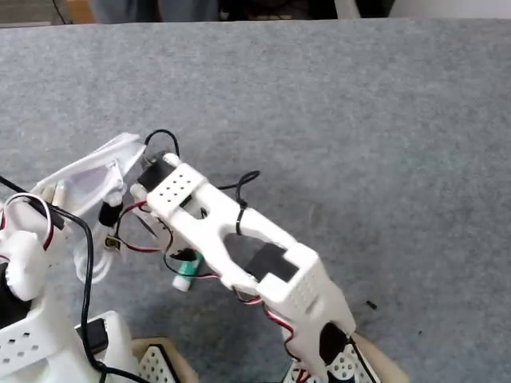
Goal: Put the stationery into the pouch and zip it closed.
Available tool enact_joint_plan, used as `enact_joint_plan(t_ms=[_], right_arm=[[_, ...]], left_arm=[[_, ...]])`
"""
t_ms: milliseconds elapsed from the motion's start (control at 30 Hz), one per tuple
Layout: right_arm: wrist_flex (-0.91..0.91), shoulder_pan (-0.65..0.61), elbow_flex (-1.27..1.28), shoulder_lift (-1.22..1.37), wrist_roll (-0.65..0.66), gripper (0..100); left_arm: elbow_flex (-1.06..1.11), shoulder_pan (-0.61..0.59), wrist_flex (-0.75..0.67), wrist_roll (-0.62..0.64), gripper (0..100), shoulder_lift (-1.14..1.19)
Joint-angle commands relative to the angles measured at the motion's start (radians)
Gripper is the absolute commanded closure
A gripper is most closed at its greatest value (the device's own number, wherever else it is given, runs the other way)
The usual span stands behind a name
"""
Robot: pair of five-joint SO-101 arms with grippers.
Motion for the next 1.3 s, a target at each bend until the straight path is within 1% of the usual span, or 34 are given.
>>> enact_joint_plan(t_ms=[0, 233, 433, 467, 533, 633, 667, 733, 900, 1133, 1267], right_arm=[[0.044, -0.006, -0.076, 0.039, -0.003, 49.6], [0.064, -0.005, -0.171, 0.139, -0.002, 64.7], [0.094, 0.040, -0.236, 0.140, -0.021, 74.4], [0.092, 0.054, -0.251, 0.140, -0.051, 75.0], [0.091, 0.087, -0.291, 0.140, -0.152, 75.3], [0.091, 0.127, -0.357, 0.143, -0.367, 75.5], [0.091, 0.137, -0.371, 0.143, -0.419, 75.5], [0.091, 0.147, -0.387, 0.143, -0.477, 75.5], [0.091, 0.140, -0.395, 0.142, -0.499, 75.5], [0.089, 0.055, -0.418, 0.165, -0.489, 75.4], [0.089, 0.048, -0.420, 0.168, -0.488, 75.4]], left_arm=[[-0.062, -0.007, -0.031, 0.000, 97, -0.014], [-0.064, -0.007, -0.026, 0.002, 97, -0.014], [-0.058, -0.007, -0.025, 0.002, 97, -0.015], [-0.056, -0.007, -0.025, 0.002, 97, -0.015], [-0.056, -0.007, -0.025, 0.002, 97, -0.017], [-0.061, -0.007, -0.025, 0.002, 97, -0.018], [-0.062, -0.007, -0.025, 0.002, 97, -0.018], [-0.064, -0.007, -0.025, 0.002, 97, -0.018], [-0.064, -0.007, -0.028, 0.002, 97, -0.018], [-0.064, -0.007, -0.029, 0.002, 97, -0.018], [-0.064, -0.007, -0.026, 0.002, 97, -0.020]])
